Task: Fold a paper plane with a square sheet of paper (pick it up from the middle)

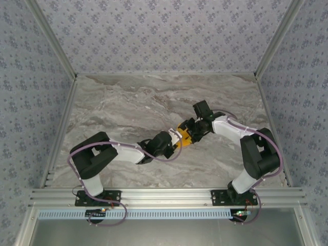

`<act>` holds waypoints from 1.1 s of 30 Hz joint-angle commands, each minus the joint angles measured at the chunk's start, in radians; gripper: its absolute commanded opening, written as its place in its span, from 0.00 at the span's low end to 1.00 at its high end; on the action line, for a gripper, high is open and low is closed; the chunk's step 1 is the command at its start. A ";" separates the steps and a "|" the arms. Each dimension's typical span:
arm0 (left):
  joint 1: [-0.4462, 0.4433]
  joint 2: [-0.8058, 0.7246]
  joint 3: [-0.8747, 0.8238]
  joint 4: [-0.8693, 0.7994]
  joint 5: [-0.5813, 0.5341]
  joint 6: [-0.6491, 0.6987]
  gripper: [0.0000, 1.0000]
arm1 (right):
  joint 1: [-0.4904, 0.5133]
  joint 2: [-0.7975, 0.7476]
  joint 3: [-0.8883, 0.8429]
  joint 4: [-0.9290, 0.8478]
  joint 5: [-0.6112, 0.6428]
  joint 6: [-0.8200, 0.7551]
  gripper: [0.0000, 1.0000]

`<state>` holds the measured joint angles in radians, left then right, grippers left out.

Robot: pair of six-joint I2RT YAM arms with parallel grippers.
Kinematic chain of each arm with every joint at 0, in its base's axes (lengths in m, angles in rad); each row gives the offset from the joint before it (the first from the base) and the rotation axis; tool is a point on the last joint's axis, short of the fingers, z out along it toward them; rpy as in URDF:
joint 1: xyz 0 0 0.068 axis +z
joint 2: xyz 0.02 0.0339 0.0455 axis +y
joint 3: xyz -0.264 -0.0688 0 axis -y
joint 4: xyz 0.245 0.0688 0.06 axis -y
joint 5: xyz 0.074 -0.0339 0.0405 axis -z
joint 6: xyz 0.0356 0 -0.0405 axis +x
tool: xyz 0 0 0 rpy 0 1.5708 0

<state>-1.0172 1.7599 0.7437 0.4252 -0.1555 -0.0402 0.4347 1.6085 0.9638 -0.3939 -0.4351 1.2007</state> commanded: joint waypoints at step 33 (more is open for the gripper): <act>0.055 0.020 0.010 -0.020 0.252 -0.562 0.16 | -0.031 -0.175 -0.277 0.300 -0.030 -0.301 0.52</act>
<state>-0.9638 1.7710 0.7410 0.4175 0.0658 -0.5785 0.3962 1.4071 0.6662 -0.1253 -0.4427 0.9371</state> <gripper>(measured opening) 0.159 0.526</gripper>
